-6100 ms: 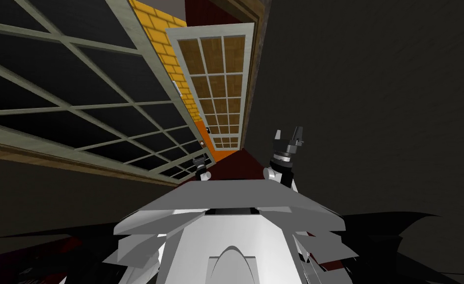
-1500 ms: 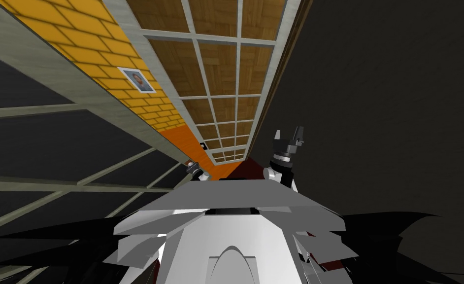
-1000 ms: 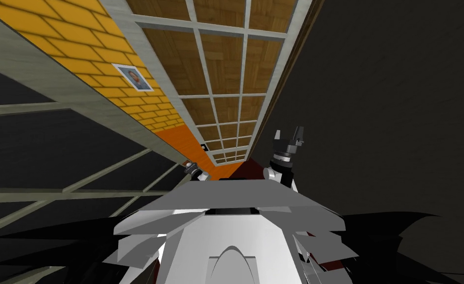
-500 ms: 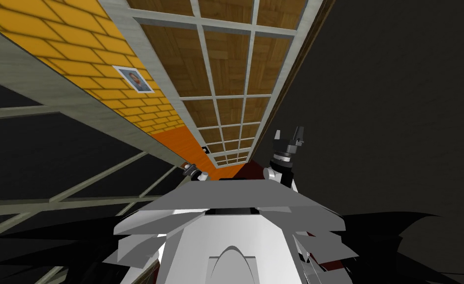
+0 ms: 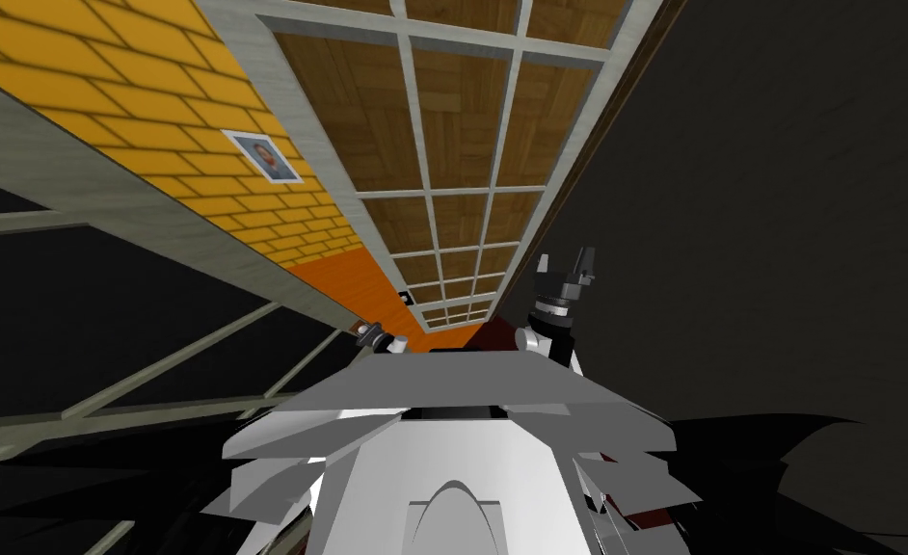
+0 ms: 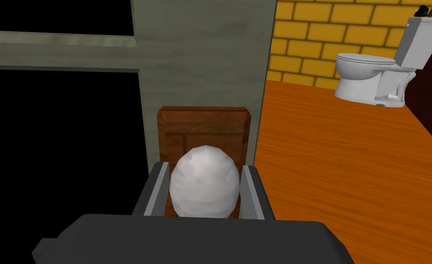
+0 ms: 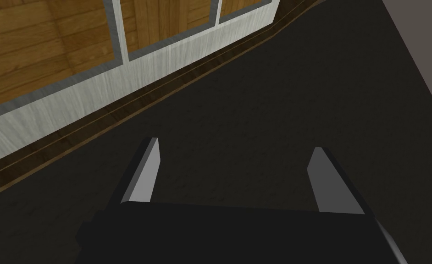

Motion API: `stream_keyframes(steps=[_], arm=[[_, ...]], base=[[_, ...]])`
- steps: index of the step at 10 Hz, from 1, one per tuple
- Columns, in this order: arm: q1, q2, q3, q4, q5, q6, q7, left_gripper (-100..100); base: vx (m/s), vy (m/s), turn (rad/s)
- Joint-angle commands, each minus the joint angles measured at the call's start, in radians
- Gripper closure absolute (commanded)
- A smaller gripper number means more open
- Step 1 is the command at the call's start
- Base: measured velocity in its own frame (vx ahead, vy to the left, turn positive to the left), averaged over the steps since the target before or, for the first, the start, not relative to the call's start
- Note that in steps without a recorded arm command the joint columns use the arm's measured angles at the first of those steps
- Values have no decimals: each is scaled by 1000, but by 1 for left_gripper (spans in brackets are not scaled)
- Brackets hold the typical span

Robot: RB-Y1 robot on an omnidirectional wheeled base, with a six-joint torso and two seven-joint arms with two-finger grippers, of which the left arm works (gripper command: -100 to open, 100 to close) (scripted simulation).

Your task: Push the door open

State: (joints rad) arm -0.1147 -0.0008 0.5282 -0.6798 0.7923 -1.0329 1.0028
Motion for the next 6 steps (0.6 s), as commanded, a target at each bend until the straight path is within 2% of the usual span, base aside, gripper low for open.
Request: stream_keyframes(steps=[1, 4, 5, 6], arm=[[-2, -5, 36, 2, 7, -15, -9, 100], [-13, -26, 75, 8, 12, -24, -19, 100], [-8, -26, 64, 2, 11, -12, -21, 100], [-9, -15, 95, 7, 11, -19, -22, 100]], base=[[117, 69, 12], [120, 74, 6], [68, 34, 14], [-8, 33, -115]])
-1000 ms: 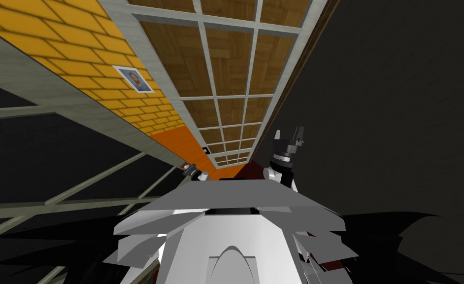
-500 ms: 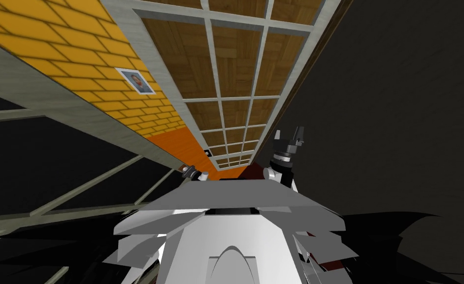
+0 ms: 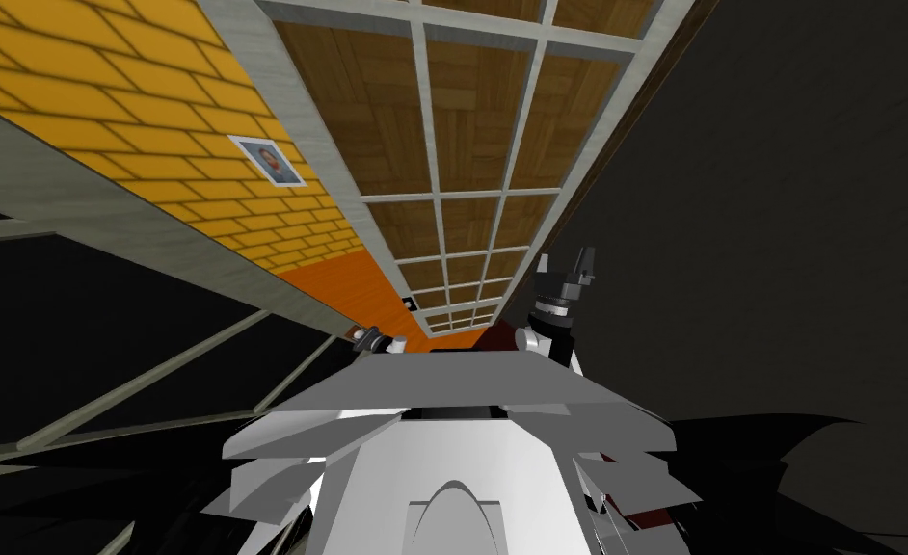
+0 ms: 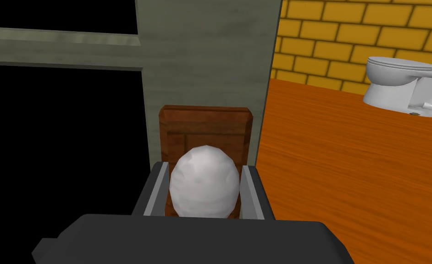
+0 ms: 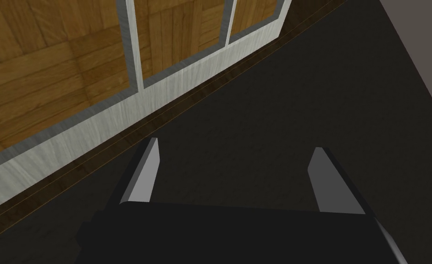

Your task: Push the door open

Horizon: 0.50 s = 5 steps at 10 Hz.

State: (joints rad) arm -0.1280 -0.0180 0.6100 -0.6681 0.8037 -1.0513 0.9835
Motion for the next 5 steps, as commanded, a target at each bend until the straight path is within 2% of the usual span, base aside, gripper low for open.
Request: stream_keyframes(steps=[1, 5], arm=[[2, 12, 42, 0, -1, -6, -3, 100], [-3, 35, 121, 15, -3, -19, -4, 100]], base=[[-35, 78, -186], [-30, 81, -154]])
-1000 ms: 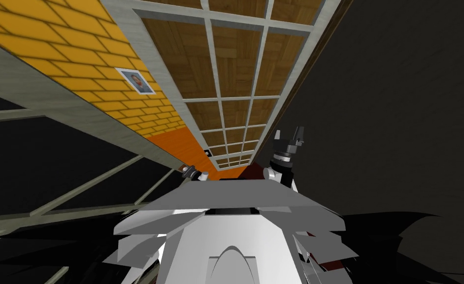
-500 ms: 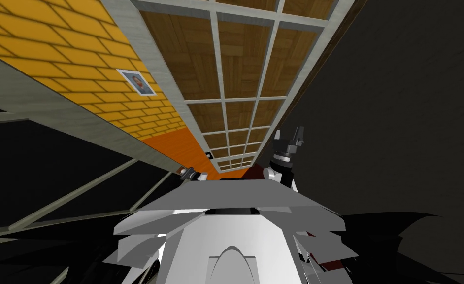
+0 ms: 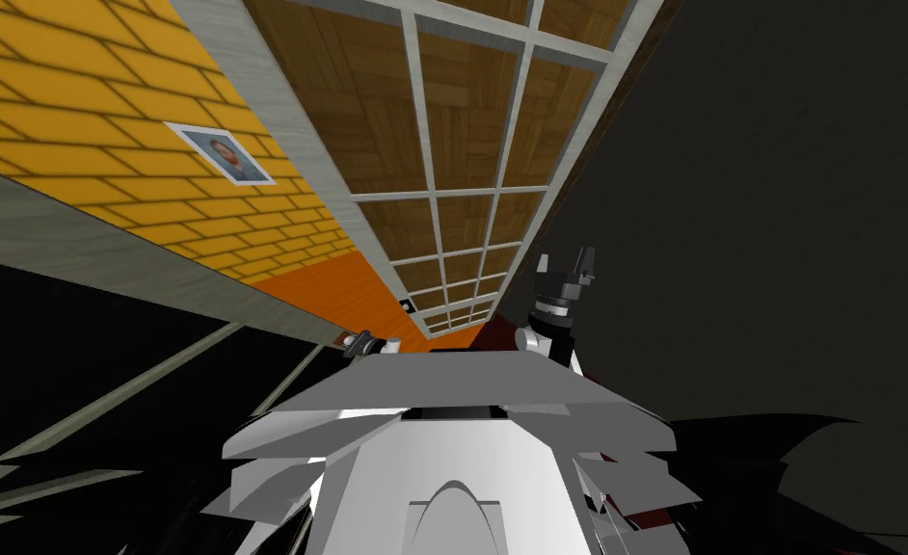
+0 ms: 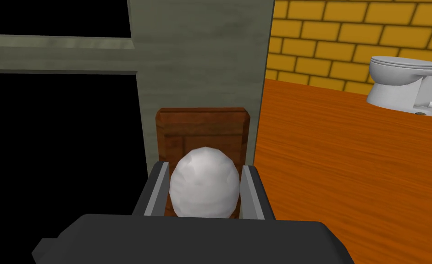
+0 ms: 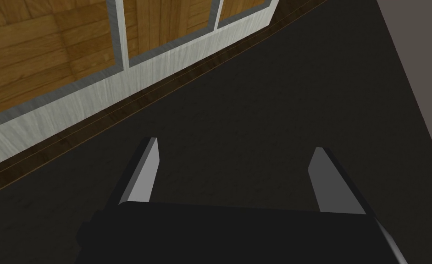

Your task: Push the door open

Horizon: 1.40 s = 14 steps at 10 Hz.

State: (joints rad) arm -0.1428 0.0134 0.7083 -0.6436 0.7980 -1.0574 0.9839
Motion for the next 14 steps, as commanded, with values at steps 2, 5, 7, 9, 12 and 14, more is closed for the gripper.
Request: stream_keyframes(steps=[2, 5, 7, 9, 12, 14], arm=[[10, 9, 47, -5, 2, -17, -5, 100], [4, 28, 122, 9, 0, -30, -6, 100], [4, 28, 125, 9, 0, -30, -6, 100], [-1, 39, 180, 20, -2, -39, -7, 100], [-3, 45, 211, 41, -3, -44, -7, 100], [-6, 50, 240, 30, -3, -49, -8, 100]], base=[[-17, 73, -105], [-18, 59, -153], [-22, 52, -20], [-23, 53, -147], [-19, 51, -90], [-20, 34, -91]])
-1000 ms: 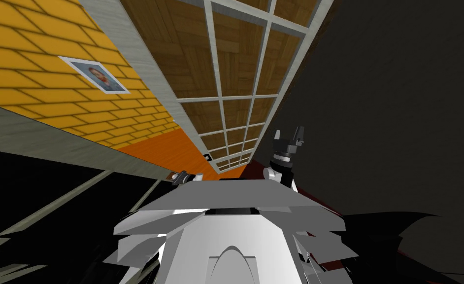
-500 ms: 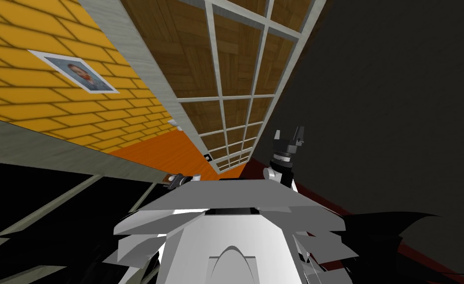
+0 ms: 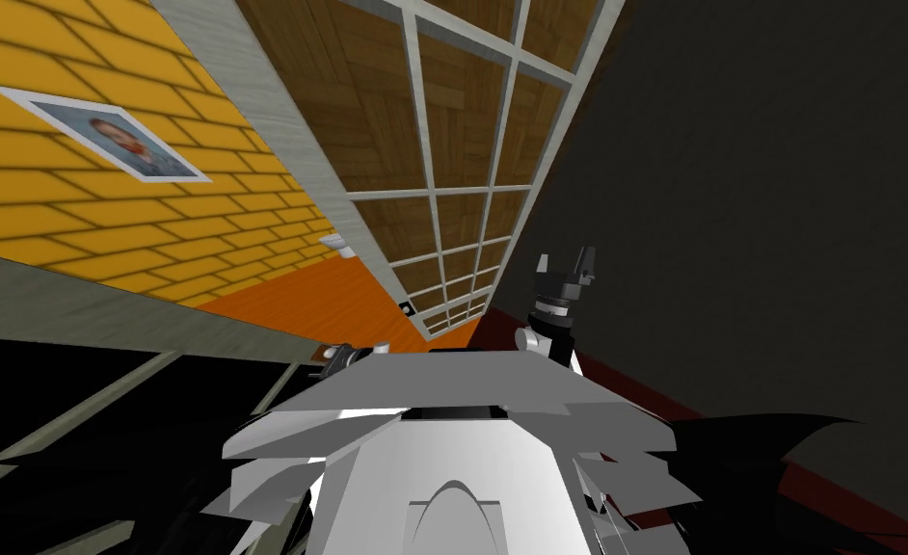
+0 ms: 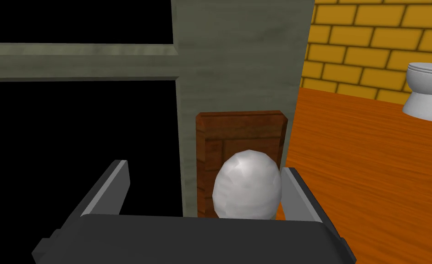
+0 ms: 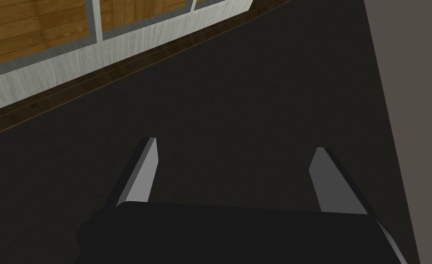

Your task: Push the door open

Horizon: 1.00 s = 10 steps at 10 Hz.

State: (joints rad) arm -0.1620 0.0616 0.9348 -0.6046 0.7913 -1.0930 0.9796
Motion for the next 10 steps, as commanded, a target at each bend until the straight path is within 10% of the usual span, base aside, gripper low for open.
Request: stream_keyframes(steps=[1, 10], arm=[[10, 7, 44, -3, 3, -18, -4, 100], [1, 20, 132, 13, 0, -33, -6, 100]], base=[[-23, 55, -121], [-16, 36, -75]])
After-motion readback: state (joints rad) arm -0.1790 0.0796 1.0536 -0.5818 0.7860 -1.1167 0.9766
